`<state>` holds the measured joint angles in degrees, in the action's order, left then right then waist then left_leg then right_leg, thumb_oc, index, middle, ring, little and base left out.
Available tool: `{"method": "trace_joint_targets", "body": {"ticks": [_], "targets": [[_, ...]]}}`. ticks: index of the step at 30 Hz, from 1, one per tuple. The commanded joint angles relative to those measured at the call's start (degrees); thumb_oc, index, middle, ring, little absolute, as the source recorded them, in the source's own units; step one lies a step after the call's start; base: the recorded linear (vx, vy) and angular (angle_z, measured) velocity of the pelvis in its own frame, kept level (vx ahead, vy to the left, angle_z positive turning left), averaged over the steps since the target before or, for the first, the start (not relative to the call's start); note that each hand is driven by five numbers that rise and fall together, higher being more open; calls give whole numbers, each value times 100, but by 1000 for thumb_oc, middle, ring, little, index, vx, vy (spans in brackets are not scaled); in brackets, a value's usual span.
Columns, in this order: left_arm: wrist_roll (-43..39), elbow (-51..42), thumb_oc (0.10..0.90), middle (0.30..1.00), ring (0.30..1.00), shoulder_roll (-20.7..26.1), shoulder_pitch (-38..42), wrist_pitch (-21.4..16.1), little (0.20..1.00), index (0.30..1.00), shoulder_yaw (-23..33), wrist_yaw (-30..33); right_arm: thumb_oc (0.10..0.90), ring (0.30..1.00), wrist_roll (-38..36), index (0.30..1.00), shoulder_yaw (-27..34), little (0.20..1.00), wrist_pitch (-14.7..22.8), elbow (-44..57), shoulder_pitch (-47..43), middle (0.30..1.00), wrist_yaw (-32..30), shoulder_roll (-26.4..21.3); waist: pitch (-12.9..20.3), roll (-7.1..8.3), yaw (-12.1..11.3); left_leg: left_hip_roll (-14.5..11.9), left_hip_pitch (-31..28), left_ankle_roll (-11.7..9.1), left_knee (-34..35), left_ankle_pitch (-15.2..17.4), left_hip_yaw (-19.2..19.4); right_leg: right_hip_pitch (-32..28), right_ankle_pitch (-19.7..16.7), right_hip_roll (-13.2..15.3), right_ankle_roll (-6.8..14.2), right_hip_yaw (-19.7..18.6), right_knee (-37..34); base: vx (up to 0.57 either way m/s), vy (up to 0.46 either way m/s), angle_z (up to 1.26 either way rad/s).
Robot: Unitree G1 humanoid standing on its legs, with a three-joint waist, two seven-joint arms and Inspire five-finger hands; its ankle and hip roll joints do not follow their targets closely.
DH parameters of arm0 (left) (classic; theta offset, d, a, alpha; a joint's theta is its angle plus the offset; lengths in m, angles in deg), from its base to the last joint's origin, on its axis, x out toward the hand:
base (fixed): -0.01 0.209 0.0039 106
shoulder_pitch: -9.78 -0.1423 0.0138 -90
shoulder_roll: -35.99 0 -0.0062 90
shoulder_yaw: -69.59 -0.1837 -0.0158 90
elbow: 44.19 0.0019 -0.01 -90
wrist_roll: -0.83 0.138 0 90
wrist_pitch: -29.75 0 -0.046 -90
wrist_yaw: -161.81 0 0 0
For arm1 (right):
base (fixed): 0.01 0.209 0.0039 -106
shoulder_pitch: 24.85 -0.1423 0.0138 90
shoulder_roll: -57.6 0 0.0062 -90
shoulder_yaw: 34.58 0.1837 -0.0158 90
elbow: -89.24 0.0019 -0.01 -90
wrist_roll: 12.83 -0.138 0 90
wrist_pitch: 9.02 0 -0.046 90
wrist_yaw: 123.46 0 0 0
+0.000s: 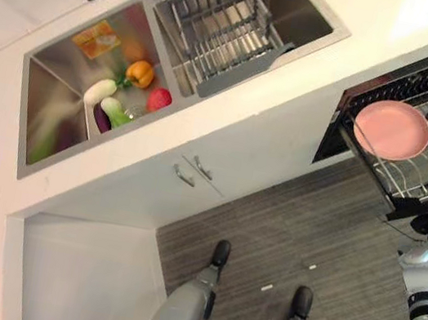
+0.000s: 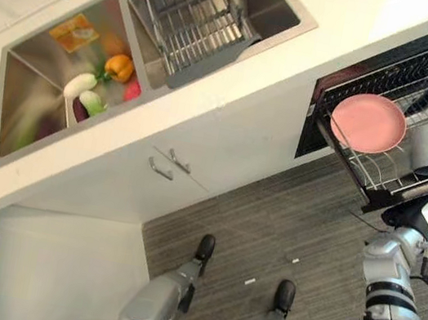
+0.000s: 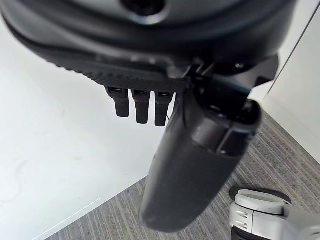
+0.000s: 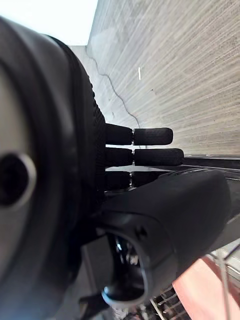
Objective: Place the dishes in the dishwasher.
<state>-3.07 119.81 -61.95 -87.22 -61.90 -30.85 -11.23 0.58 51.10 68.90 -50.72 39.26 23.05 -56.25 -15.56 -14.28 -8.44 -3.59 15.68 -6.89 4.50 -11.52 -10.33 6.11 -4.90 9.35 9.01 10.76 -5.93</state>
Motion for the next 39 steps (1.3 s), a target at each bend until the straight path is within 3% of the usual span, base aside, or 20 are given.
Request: {"method": "trace_joint_targets", "body": {"ticks": [1, 5, 13, 15, 17, 18, 19, 24, 25, 26, 27, 29, 34, 35, 38, 39], "targets": [[-39, 160, 800, 900, 900, 485, 489, -75, 900, 900, -227, 123, 400, 300, 947, 300, -937, 300, 617, 857, -1213, 300, -59, -411, 21, 357, -303, 468, -87, 251, -12, 759, 6, 128, 427, 86, 44, 208, 126, 6, -4, 25], [-98, 53, 800, 900, 900, 577, 575, -115, 900, 900, -201, 163, 400, 300, 1282, 300, -1400, 300, 676, 1029, -1778, 300, 31, -656, 77, 382, -455, 549, 128, 204, 9, 639, -98, 126, 442, 154, 60, 510, 99, 25, -1, 25], [-56, 258, 800, 900, 900, 670, 424, -106, 900, 900, 31, 56, 400, 300, 2025, 300, -1719, 300, 524, 1409, -2121, 300, 100, -976, 166, 639, -758, 639, 337, 169, 50, 621, -220, -11, 489, 237, 79, 1045, 108, 45, 14, 46], [-30, 317, 800, 900, 900, 749, 365, -131, 900, 900, 118, 46, 400, 300, 1997, 300, -1875, 300, 563, 1228, -2326, 300, 76, -1051, 120, 794, -892, 645, 423, 153, 50, 594, -252, 3, 462, 232, 89, 1182, 108, 19, -2, 35], [-36, 343, 800, 900, 900, 776, 374, -133, 900, 900, 143, 48, 400, 300, 1954, 300, -1914, 300, 573, 1157, -2394, 300, 66, -1058, 107, 843, -921, 649, 445, 150, 50, 591, -259, 17, 453, 226, 92, 1200, 105, 10, -7, 19], [-78, 434, 800, 900, 900, 858, 400, -116, 900, 900, 226, 25, 400, 300, 1879, 300, -2057, 300, 588, 1050, -2567, 300, 95, -1078, 72, 980, -989, 647, 490, 136, 50, 577, -281, 31, 442, 206, 98, 1239, 102, 14, -10, 26], [-77, 436, 800, 900, 900, 857, 402, -117, 900, 900, 230, 25, 400, 300, 1877, 300, -2064, 300, 590, 1044, -2577, 300, 94, -1075, 71, 981, -986, 648, 492, 136, 50, 576, -281, 33, 443, 207, 98, 1239, 102, 9, -22, 20], [-280, 630, 800, 900, 900, 932, 536, -52, 900, 900, 455, -92, 400, 300, 1403, 300, -1961, 300, 634, 1023, -2540, 300, 113, -814, -2, 1280, -991, 625, 564, 133, 50, 566, -311, 83, 421, 159, 99, 1250, 99, 3, -10, 7], [-350, 610, 800, 900, 900, 921, 601, -40, 900, 900, 523, -76, 447, 371, 1308, 371, -1843, 371, 644, 1166, -2339, 371, 83, -662, 7, 1335, -973, 621, 555, 136, 50, 576, -313, 82, 431, 144, 97, 1251, 98, 19, -30, 1], [-434, 587, 800, 900, 900, 920, 639, -40, 900, 900, 616, -35, 525, 488, 1253, 488, -1706, 488, 645, 1318, -2094, 488, 66, -532, 18, 1393, -955, 618, 544, 144, 50, 586, -313, 77, 431, 136, 95, 1254, 98, 40, -49, 0], [-507, 455, 800, 900, 900, 915, 755, -60, 900, 900, 781, 55, 800, 900, 1202, 900, -1417, 900, 708, 1613, -1345, 900, 68, -226, 52, 1473, -893, 608, 500, 162, 50, 618, -315, 28, 462, 115, 87, 1267, 106, 51, -59, 6], [-488, 337, 800, 900, 900, 923, 781, -77, 900, 900, 795, 99, 800, 900, 1230, 900, -1256, 900, 738, 1797, -878, 900, 120, -84, 89, 1523, -868, 599, 456, 174, 50, 641, -320, -13, 480, 111, 83, 1280, 110, 37, -38, 19], [-649, -262, 800, 900, 900, 754, 802, -164, 900, 900, 718, -147, 800, 900, 1375, 900, -762, 900, 941, 2075, 1318, 900, 600, 525, 298, 1608, -623, 522, 180, 210, 50, 753, -322, -271, 586, 88, 98, 1376, 152, 37, -20, 21], [-747, -456, 800, 900, 900, 656, 818, -197, 900, 900, 614, -315, 800, 900, 1334, 900, -747, 900, 984, 1802, 1981, 900, 837, 810, 420, 1602, -504, 475, 49, 203, 50, 783, -302, -380, 636, 75, 100, 1411, 164, 40, -1, 28], [-810, -641, 800, 900, 900, 643, 765, -246, 900, 900, 552, -370, 800, 900, 1188, 900, -659, 900, 1064, 1544, 2452, 900, 1033, 1056, 552, 1601, -405, 428, -84, 195, 50, 805, -289, -508, 682, 57, 90, 1445, 160, 17, -19, 5], [-938, -761, 800, 900, 900, 627, 740, -270, 900, 900, 524, -405, 800, 900, 808, 900, -526, 900, 1159, 1179, 2712, 900, 1146, 1327, 665, 1584, -277, 372, -199, 179, 44, 808, -244, -588, 714, 28, 74, 1411, 167, 7, -25, -5]]}}
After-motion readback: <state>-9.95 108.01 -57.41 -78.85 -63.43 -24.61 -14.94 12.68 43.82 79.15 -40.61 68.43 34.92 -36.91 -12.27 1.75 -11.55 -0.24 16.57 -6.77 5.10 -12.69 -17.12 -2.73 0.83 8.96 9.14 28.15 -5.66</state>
